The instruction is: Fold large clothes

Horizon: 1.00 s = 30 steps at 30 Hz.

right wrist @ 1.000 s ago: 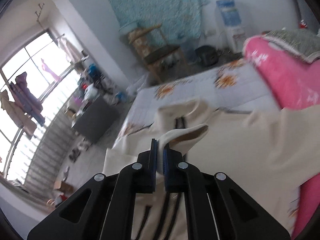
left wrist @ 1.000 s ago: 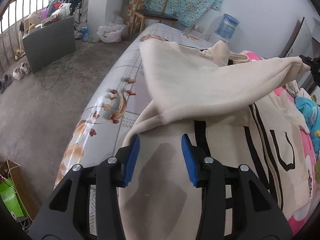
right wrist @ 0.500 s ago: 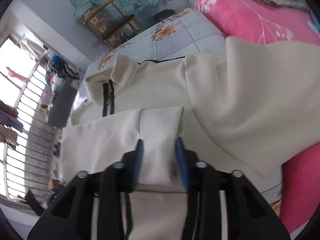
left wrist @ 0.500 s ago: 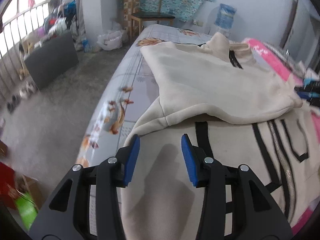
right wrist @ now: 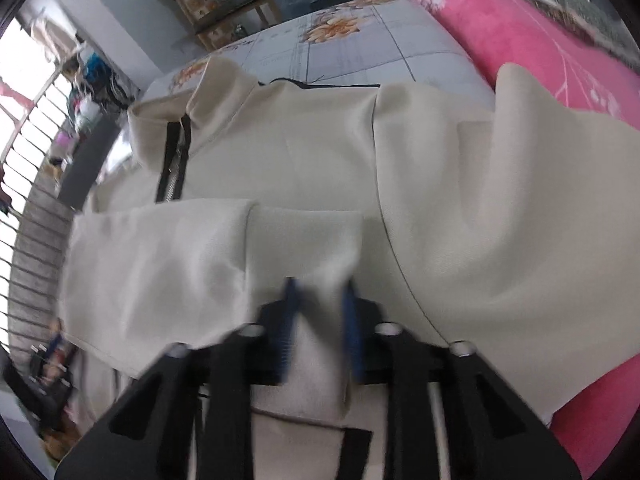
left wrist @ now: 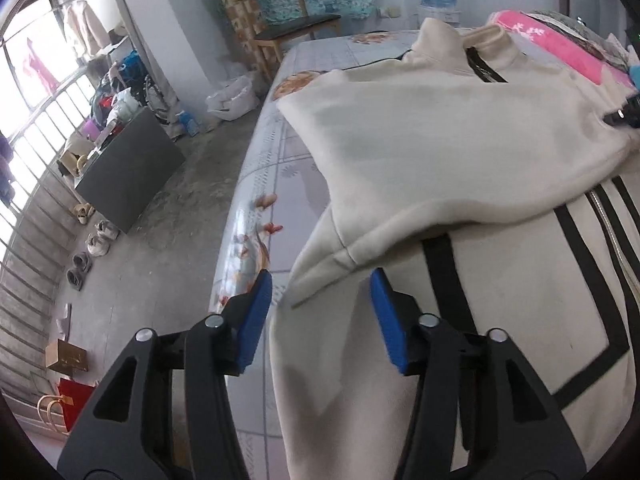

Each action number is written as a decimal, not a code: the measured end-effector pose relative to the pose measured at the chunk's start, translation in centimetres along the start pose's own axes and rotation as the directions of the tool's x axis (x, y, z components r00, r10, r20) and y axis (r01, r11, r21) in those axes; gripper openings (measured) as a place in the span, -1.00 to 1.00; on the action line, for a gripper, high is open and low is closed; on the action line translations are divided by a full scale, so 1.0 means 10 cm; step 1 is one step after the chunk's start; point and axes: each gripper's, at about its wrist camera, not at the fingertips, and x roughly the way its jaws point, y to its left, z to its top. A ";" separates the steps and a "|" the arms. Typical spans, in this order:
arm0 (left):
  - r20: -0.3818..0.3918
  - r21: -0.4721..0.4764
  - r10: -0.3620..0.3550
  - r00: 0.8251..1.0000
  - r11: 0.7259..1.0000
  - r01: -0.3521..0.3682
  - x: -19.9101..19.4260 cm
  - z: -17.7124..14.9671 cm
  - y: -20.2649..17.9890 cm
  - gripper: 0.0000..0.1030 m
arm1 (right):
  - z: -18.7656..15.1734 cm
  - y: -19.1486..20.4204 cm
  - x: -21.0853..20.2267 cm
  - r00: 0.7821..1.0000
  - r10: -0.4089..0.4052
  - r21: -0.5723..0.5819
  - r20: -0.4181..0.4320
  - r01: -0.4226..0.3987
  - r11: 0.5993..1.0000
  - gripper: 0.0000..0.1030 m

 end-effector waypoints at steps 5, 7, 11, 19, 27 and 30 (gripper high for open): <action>-0.003 -0.048 0.021 1.000 0.999 -0.021 0.09 0.05 0.09 -0.79 | 0.11 0.24 -0.18 0.996 -0.025 -0.066 0.085 0.031 0.997 -0.89; -0.004 -0.084 0.012 1.000 0.996 -0.012 0.10 0.05 0.14 -0.81 | 0.25 0.39 -0.41 0.987 0.018 -0.087 0.158 -0.004 0.996 -0.90; 0.000 -0.123 0.004 1.000 0.992 -0.004 0.09 0.02 0.19 -0.83 | 0.45 0.56 -1.12 0.921 0.167 -0.140 0.351 -0.124 0.982 -0.90; 0.009 -0.124 0.003 1.000 0.992 -0.002 0.08 0.00 0.15 -0.83 | 0.36 0.05 -0.51 0.980 0.055 -0.060 0.189 -0.044 0.997 -0.89; 0.009 -0.116 -0.018 1.000 0.993 0.019 0.07 0.00 0.16 -0.80 | 0.24 -0.35 -0.29 0.991 -0.077 0.087 0.113 0.067 0.994 -0.85; 0.012 -0.130 -0.038 0.999 0.991 0.039 0.07 0.00 0.20 -0.79 | 0.21 -0.19 -0.50 0.984 -0.044 0.029 0.170 0.040 0.999 -0.55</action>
